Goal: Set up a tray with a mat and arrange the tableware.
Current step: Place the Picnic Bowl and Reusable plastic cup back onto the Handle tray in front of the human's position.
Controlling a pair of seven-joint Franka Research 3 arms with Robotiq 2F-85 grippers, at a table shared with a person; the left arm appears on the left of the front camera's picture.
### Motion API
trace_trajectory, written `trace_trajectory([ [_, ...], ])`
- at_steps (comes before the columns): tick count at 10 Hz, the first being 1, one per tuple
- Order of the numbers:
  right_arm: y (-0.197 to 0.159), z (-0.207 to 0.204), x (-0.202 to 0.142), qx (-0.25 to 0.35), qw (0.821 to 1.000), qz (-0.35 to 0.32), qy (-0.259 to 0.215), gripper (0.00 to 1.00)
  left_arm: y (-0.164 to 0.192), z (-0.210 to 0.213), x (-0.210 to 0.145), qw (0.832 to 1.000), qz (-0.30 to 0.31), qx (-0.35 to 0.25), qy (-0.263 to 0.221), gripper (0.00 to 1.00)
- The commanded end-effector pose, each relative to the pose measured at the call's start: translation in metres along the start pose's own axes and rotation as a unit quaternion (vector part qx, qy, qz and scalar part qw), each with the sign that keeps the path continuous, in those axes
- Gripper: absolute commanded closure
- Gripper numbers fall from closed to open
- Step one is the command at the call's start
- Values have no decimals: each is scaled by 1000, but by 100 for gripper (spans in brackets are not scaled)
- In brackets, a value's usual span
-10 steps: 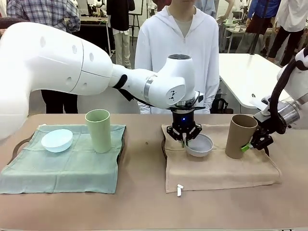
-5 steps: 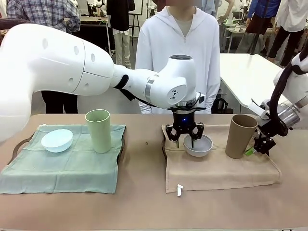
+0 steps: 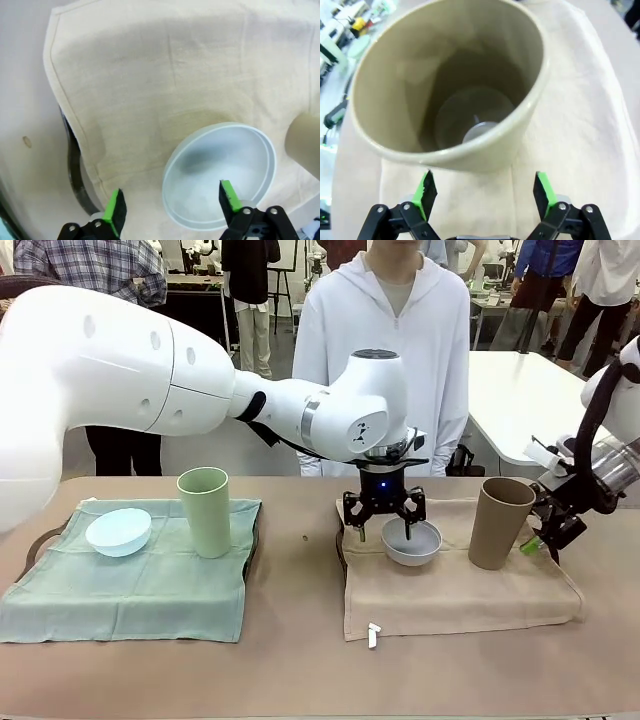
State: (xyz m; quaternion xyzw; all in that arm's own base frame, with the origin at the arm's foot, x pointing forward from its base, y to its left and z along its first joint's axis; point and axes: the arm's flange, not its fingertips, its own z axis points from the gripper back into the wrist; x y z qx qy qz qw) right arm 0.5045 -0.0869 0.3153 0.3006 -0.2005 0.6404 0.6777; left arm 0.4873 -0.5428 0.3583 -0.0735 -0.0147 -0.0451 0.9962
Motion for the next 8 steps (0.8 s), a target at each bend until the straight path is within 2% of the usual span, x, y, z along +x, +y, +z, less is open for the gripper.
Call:
trace_trajectory([
  [1,21,16,11,-9,995,-81,64,0,10,15,-9,1000,-11,-6,0,0],
  [3,38,38,33,-12,976,-176,128,0,16,41,-19,999,-24,-4,-22,0],
  [5,58,45,78,-9,954,-258,150,0,24,86,-39,998,-39,18,-55,0],
  [8,68,48,146,-86,918,-343,180,0,41,139,-57,995,-40,30,-90,0],
])
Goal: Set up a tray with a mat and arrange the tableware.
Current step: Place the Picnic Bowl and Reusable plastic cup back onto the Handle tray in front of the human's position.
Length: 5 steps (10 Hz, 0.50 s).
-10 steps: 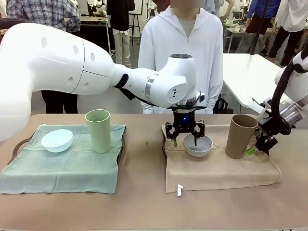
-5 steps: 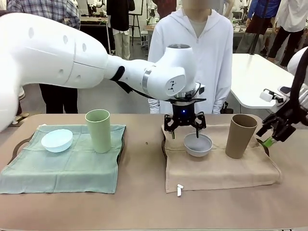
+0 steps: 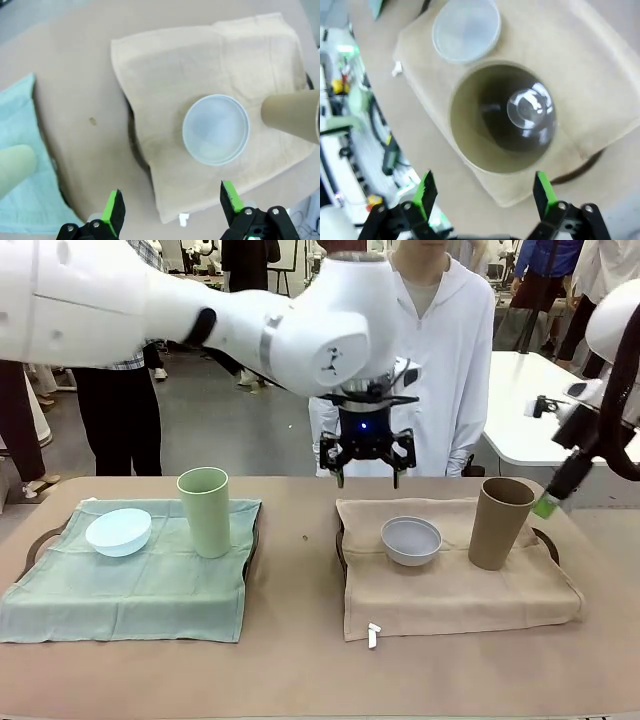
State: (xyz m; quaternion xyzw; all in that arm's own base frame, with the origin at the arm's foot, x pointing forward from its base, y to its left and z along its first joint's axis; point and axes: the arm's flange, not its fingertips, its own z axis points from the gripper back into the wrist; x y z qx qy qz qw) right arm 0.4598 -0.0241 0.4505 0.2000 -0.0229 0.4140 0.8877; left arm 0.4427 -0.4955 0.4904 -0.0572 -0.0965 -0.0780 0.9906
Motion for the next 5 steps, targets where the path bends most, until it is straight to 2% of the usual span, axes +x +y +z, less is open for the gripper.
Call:
trace_trajectory([
  [1,34,11,23,-56,997,-48,22,0,21,16,-21,1000,3,15,-23,0],
  [3,82,45,51,-143,984,-94,38,0,31,47,-30,998,17,27,-50,0],
  [5,109,51,71,-195,970,-131,56,0,41,71,-35,997,27,31,-59,0],
])
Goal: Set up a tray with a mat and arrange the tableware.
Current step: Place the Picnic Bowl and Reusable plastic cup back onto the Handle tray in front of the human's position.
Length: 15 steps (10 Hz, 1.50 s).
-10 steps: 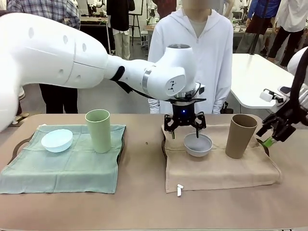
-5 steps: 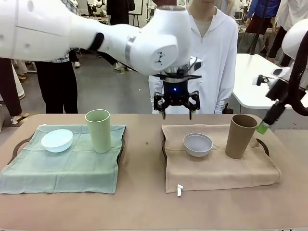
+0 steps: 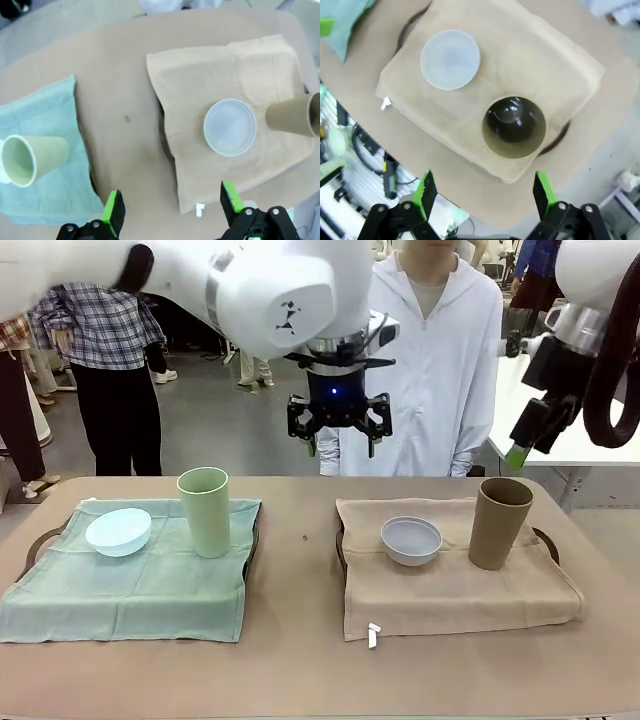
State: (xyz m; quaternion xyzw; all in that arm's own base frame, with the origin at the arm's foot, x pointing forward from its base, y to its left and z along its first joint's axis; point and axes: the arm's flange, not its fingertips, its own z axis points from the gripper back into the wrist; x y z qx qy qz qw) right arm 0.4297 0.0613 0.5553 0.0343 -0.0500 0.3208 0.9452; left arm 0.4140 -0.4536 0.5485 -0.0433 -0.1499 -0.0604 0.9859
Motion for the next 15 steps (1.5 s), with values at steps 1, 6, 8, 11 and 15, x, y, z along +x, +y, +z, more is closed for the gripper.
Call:
trace_trajectory([
  [1,11,-8,11,-21,999,-37,27,0,23,18,-15,1000,23,19,4,0],
  [6,0,0,0,0,1000,0,0,0,0,0,0,1000,0,0,0,0],
  [8,0,0,0,0,1000,0,0,0,0,0,0,1000,0,0,0,0],
  [11,0,0,0,0,1000,0,0,0,0,0,0,1000,0,0,0,0],
  [15,0,0,0,0,1000,0,0,0,0,0,0,1000,0,0,0,0],
])
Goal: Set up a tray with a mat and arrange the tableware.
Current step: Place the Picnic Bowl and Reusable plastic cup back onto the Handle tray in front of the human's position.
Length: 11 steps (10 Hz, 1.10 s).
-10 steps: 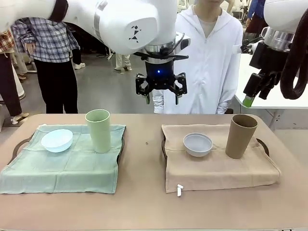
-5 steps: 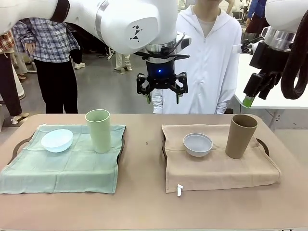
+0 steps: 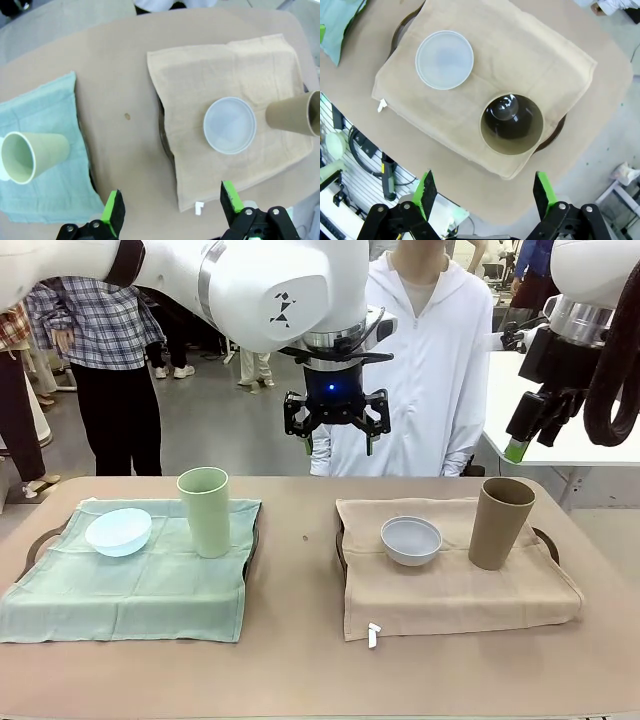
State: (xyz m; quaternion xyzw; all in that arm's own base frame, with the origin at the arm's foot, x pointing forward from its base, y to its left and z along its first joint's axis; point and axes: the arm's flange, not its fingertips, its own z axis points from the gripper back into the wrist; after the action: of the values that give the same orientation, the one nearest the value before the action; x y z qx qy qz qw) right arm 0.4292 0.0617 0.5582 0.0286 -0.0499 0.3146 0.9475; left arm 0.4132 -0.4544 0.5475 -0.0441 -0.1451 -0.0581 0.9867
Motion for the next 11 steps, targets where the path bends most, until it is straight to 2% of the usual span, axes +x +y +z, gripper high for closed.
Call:
trace_trajectory([
  [1,0,0,0,0,1000,0,0,0,0,0,0,1000,0,0,0,0],
  [2,-16,-1,-12,10,999,-49,-11,0,38,6,-10,997,-16,-60,47,0],
  [3,-35,0,-27,12,996,-90,-9,0,84,5,-24,994,-29,-82,70,0],
  [5,-53,0,-52,12,992,-127,-4,0,164,5,-57,990,-50,-90,98,0],
  [6,-60,0,-61,21,991,-136,-2,0,195,7,-66,990,-54,-87,101,0],
  [8,-69,-3,-74,27,988,-153,4,0,258,20,-77,995,-45,-59,71,0],
  [11,-83,-10,-90,42,981,-188,12,0,313,52,-97,998,-13,-29,58,0],
])
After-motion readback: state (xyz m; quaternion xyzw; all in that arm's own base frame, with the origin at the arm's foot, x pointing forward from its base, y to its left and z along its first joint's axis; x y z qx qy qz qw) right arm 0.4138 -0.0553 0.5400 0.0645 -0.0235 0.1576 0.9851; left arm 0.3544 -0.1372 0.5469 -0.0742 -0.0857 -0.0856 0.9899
